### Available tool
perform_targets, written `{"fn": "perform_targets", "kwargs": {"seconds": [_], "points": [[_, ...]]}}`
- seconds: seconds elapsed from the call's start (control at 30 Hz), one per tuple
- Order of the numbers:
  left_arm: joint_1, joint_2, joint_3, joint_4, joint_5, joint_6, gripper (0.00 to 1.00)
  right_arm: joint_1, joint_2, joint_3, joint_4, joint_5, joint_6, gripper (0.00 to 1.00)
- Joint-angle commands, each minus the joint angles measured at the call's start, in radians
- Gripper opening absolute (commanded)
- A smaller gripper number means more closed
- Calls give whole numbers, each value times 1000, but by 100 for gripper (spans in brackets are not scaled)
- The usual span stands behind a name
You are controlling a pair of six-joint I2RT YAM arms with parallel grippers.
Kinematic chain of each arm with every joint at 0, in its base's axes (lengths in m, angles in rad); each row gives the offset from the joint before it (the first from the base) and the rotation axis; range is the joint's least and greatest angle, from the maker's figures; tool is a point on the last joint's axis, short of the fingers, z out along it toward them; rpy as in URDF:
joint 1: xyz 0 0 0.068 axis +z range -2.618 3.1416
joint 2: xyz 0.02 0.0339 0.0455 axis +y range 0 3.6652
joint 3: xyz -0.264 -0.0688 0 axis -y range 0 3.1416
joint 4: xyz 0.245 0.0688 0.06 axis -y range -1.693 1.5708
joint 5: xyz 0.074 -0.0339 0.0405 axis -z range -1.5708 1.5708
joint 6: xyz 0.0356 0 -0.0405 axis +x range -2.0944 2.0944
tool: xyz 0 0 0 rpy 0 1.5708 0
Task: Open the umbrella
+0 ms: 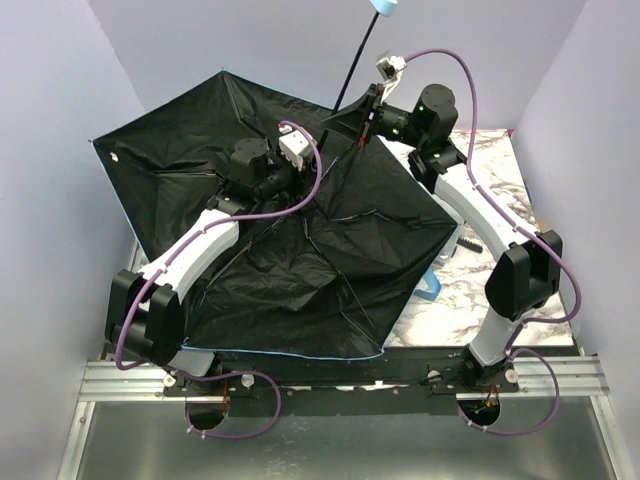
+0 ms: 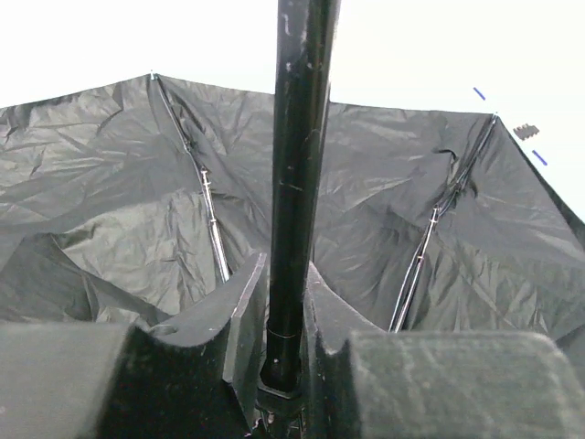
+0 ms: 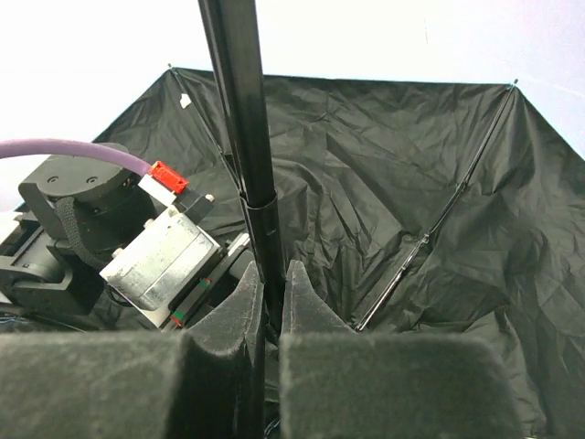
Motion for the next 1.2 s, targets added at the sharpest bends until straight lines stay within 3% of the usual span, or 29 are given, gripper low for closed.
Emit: {"fn": "perform_targets", "kwargs": {"seconds": [0.0, 0.07, 0.13, 0.5, 0.63, 0.73, 0.8, 0.9, 1.17], "points": [[70, 77, -4, -266, -151, 18, 19, -49, -91, 146, 236, -23, 159, 0], [70, 79, 11, -276, -169, 38, 18, -50, -102, 155, 253, -32, 183, 0], [73, 68, 33, -288, -155, 69, 0, -50, -114, 149, 260, -53, 192, 0], [56, -62, 300, -327, -58, 237, 0, -49, -275, -206, 153, -85, 16, 2], [56, -90, 351, -319, -16, 327, 0, -49, -311, -261, 139, -96, -5, 27], [54, -118, 355, -276, -5, 439, 0, -49, -349, -313, 94, -94, -43, 56], [53, -130, 375, -272, -10, 520, 0, -49, -385, -365, 39, -61, -67, 68], [53, -133, 418, -306, -13, 664, 0, -73, -427, -418, -106, 48, -44, 74], [53, -239, 345, -271, 33, 1195, 0, -191, -437, -383, -281, 29, 55, 81]]}}
